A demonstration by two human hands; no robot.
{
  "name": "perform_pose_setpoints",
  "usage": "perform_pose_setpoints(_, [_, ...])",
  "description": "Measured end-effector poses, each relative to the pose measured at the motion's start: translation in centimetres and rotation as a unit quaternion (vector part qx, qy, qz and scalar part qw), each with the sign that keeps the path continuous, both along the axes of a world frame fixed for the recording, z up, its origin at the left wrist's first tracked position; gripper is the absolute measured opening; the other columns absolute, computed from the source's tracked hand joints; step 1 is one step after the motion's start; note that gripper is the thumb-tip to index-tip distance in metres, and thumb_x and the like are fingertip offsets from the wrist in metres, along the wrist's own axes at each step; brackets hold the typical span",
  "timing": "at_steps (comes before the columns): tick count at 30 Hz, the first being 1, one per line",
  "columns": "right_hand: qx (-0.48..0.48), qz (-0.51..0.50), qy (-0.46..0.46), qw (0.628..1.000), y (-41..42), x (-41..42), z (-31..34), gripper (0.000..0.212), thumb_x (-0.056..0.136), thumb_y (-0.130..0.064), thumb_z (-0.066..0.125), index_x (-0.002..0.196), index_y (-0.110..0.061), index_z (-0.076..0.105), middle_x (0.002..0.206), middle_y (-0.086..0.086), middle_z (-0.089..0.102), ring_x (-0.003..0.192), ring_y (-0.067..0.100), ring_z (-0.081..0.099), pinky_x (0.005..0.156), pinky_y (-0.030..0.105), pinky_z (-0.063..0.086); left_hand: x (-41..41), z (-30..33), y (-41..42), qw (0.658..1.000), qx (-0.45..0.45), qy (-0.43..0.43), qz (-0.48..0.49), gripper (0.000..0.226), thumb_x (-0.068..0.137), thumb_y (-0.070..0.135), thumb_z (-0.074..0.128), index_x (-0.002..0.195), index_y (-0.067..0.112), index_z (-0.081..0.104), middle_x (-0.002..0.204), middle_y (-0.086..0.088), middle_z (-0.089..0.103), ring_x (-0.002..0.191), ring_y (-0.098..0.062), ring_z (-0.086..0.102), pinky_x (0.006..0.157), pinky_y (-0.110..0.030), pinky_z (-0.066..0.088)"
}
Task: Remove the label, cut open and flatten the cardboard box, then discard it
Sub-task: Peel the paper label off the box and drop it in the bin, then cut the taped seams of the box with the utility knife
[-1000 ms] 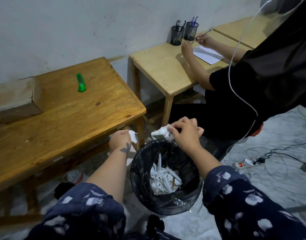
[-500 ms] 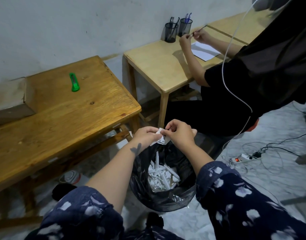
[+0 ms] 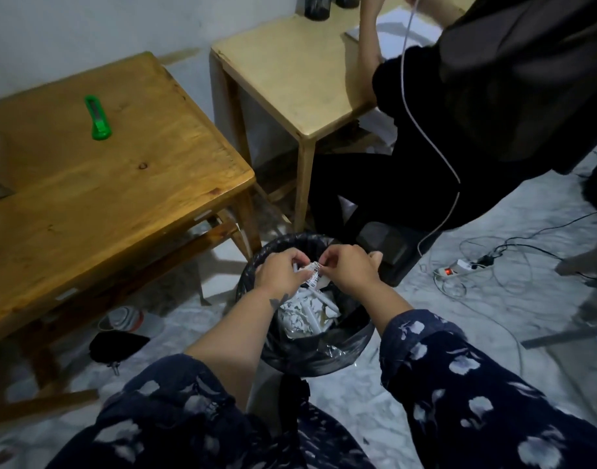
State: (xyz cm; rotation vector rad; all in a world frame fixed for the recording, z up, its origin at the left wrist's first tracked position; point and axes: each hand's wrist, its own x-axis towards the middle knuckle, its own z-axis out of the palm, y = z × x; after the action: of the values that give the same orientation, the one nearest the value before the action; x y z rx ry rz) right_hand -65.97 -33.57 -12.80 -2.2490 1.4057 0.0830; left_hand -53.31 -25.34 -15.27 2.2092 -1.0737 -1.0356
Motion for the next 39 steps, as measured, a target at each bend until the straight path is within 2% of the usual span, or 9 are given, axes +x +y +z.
perform_pose_setpoints(4, [0.045,-0.018,0.051,0.998,-0.1,-1.0,-3.2,0.02,0.086,-0.035,0.064,0.106,-0.036,0.064,0.1,-0.008,0.068,0.107,0.018,0.054,0.088,0.039,0.025,-0.6,-2.8,0.7,0.997,0.07,-0.014,-0.035,0.039,0.087,0.025,0.067,0.122,0.031,0.052,0.127,-0.004,0.058,0.114,-0.027,0.055,0.094,-0.044,0.047])
perform_pose_setpoints(7, [0.126,-0.051,0.026,0.99,0.2,-1.5,-5.2,0.02,0.087,-0.024,0.063,0.106,-0.028,0.066,0.107,0.0,0.069,0.104,0.023,0.062,0.092,0.037,0.045,-0.7,-4.2,1.4,0.996,0.087,0.012,-0.02,0.032,0.091,0.022,0.063,0.121,0.029,0.055,0.132,-0.002,0.056,0.108,-0.025,0.06,0.082,-0.033,0.049])
perform_pose_setpoints(10, [0.174,-0.053,0.002,0.983,0.3,-0.8,-5.3,0.017,0.088,-0.019,0.06,0.102,-0.023,0.068,0.107,0.005,0.069,0.096,0.024,0.065,0.083,0.036,0.054,-0.3,-4.0,1.6,0.996,0.084,0.04,-0.013,0.023,0.092,0.02,0.061,0.114,0.027,0.06,0.129,0.0,0.06,0.106,-0.021,0.062,0.088,-0.035,0.052])
perform_pose_setpoints(14, [0.172,0.005,0.0,0.985,-0.6,2.0,-2.7,0.016,0.09,-0.023,0.057,0.101,-0.022,0.068,0.104,0.004,0.069,0.093,0.023,0.065,0.08,0.035,0.054,1.6,-1.0,0.6,0.997,0.053,0.057,-0.007,0.018,0.094,0.019,0.057,0.111,0.022,0.063,0.113,0.002,0.065,0.103,-0.017,0.061,0.089,-0.031,0.051])
perform_pose_setpoints(19, [0.113,0.063,-0.042,0.991,-2.0,7.7,3.3,0.017,0.09,-0.026,0.056,0.101,-0.022,0.069,0.11,0.005,0.068,0.102,0.024,0.062,0.082,0.032,0.05,6.5,5.4,0.0,0.998,-0.023,0.012,0.05,0.014,0.093,0.019,0.057,0.104,0.024,0.063,0.099,0.004,0.064,0.099,-0.014,0.061,0.082,-0.024,0.044])
perform_pose_setpoints(26, [0.073,0.158,-0.099,0.98,-0.8,18.7,10.1,0.02,0.09,-0.028,0.053,0.102,-0.023,0.069,0.107,0.007,0.067,0.098,0.025,0.062,0.08,0.031,0.048,15.9,12.1,2.9,0.981,-0.094,-0.061,0.156,0.02,0.093,0.015,0.057,0.11,0.016,0.067,0.107,-0.003,0.067,0.101,-0.017,0.061,0.083,-0.024,0.045])
perform_pose_setpoints(29, [0.069,0.192,-0.103,0.974,0.4,23.8,11.4,0.02,0.092,-0.031,0.053,0.105,-0.026,0.068,0.107,0.004,0.067,0.097,0.023,0.061,0.086,0.035,0.051,20.6,13.5,4.7,0.97,-0.105,-0.086,0.203,0.018,0.092,0.017,0.058,0.107,0.019,0.067,0.11,-0.001,0.068,0.101,-0.016,0.061,0.083,-0.025,0.045])
perform_pose_setpoints(35, [0.038,0.233,-0.111,0.965,2.1,35.4,12.8,0.022,0.094,-0.024,0.051,0.108,-0.019,0.067,0.099,0.007,0.07,0.064,0.012,0.054,0.061,0.026,0.042,31.4,15.2,8.9,0.95,-0.108,-0.151,0.251,0.02,0.094,0.019,0.055,0.111,0.018,0.066,0.117,0.0,0.066,0.109,-0.017,0.059,0.083,-0.023,0.042])
perform_pose_setpoints(39, [0.031,0.224,-0.103,0.969,2.2,42.5,12.0,0.025,0.094,-0.023,0.052,0.112,-0.016,0.067,0.109,0.011,0.069,0.084,0.022,0.06,0.066,0.028,0.044,38.6,15.0,11.3,0.935,-0.097,-0.182,0.288,0.021,0.095,0.023,0.052,0.113,0.026,0.062,0.12,0.002,0.063,0.103,-0.018,0.06,0.083,-0.027,0.045])
